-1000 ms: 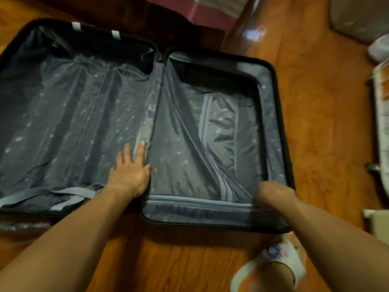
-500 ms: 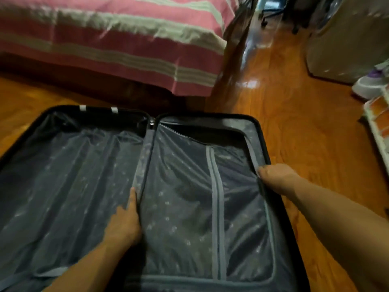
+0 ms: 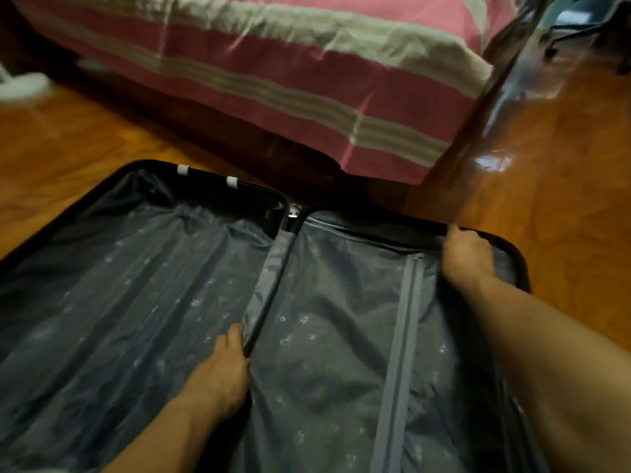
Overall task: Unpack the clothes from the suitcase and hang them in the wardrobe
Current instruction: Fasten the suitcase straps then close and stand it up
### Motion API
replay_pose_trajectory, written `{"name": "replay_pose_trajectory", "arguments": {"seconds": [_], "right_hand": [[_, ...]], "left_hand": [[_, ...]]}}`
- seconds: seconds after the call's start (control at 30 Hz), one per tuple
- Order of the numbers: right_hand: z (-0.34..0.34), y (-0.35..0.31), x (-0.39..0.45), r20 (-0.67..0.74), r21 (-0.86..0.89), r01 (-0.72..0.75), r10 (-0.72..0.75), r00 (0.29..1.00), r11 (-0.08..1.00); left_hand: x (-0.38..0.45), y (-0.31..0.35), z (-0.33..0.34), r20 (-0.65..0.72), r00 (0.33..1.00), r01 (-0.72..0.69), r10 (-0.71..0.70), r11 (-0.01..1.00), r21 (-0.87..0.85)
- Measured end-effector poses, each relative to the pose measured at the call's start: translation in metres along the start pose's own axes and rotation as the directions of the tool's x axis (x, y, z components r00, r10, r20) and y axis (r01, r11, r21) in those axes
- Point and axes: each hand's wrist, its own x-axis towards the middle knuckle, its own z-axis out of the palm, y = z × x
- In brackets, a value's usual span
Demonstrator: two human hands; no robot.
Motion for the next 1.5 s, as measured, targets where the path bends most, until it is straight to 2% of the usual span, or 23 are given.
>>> {"name": "replay_pose_trajectory", "arguments": {"seconds": [0.13,0.2,0.27,0.4,0.6,0.73,0.83,0.9,1.0,1.13,1.23,1.27,1.3,1.33,1.4,1.47,1.5], "right_hand": [[0.025,-0.05,0.004,0.066,-0.008,0.236,-0.235,0.97,0.972],[0.03,-0.081,0.003,0.055,0.065,0.348,-0.352,0.934,0.935],[0.027,-0.118,0.005,0.033,0.161,0.398,-0.408,0.912,0.903],[0.013,-0.18,0.025,0.055,0.331,0.396,-0.436,0.898,0.857],[0.01,-0.209,0.033,0.189,0.341,0.387,-0.466,0.864,0.857],[0.024,-0.219,0.008,0.294,0.479,0.253,-0.425,0.856,0.841],[0.03,-0.233,-0.034,0.385,0.563,0.197,-0.466,0.797,0.802],[0.031,-0.232,-0.058,0.436,0.56,0.127,-0.422,0.795,0.818],[0.021,-0.214,-0.097,0.507,0.463,0.022,-0.285,0.813,0.886],[0.004,-0.183,-0.149,0.485,0.254,0.004,-0.131,0.865,0.967],[-0.008,-0.159,-0.174,0.507,0.085,-0.109,0.051,0.861,0.99],[-0.011,-0.153,-0.18,0.502,0.013,-0.126,0.103,0.858,0.992],[-0.012,-0.148,-0.184,0.499,-0.059,-0.141,0.151,0.853,0.988],[-0.012,-0.146,-0.184,0.482,-0.142,-0.149,0.2,0.853,0.979],[-0.014,-0.158,-0.176,0.381,-0.293,-0.124,0.235,0.894,0.948],[-0.01,-0.189,-0.151,0.254,-0.243,-0.004,0.068,0.965,0.97],[-0.008,-0.209,-0.136,0.226,-0.142,0.089,-0.056,0.972,0.986]], "left_hand": [[-0.003,0.005,-0.003,0.044,0.998,0.036,-0.036,0.999,0.005],[-0.004,0.008,-0.004,0.054,0.997,0.049,-0.049,0.999,0.004],[-0.004,0.009,-0.003,0.054,0.996,0.065,-0.065,0.998,-0.007],[-0.006,0.01,0.002,0.017,0.996,0.088,-0.088,0.996,-0.004],[-0.004,0.007,0.001,0.024,0.998,0.05,-0.05,0.999,0.008],[0.0,0.003,-0.008,0.139,0.99,0.032,-0.033,0.999,0.009],[0.004,0.011,-0.013,0.263,0.965,0.047,-0.023,0.996,-0.082],[0.005,0.023,-0.012,0.346,0.938,0.004,0.016,0.998,-0.059],[-0.009,0.045,0.002,0.452,0.885,-0.161,0.11,0.984,0.076],[-0.048,0.059,0.04,0.479,0.843,-0.321,0.244,0.943,0.086],[-0.057,0.052,0.038,0.562,0.68,-0.561,0.471,0.828,-0.014],[-0.049,0.045,0.024,0.512,0.662,-0.603,0.547,0.795,-0.069],[-0.037,0.033,0.005,0.42,0.694,-0.602,0.585,0.791,-0.107],[-0.022,0.018,-0.02,0.287,0.755,-0.595,0.589,0.8,-0.078],[0.018,-0.028,-0.071,-0.011,0.833,-0.544,0.554,0.821,0.172],[0.052,-0.091,-0.116,-0.176,0.889,-0.308,0.423,0.835,0.456],[0.063,-0.126,-0.132,-0.208,0.937,-0.147,0.282,0.855,0.497]]}}
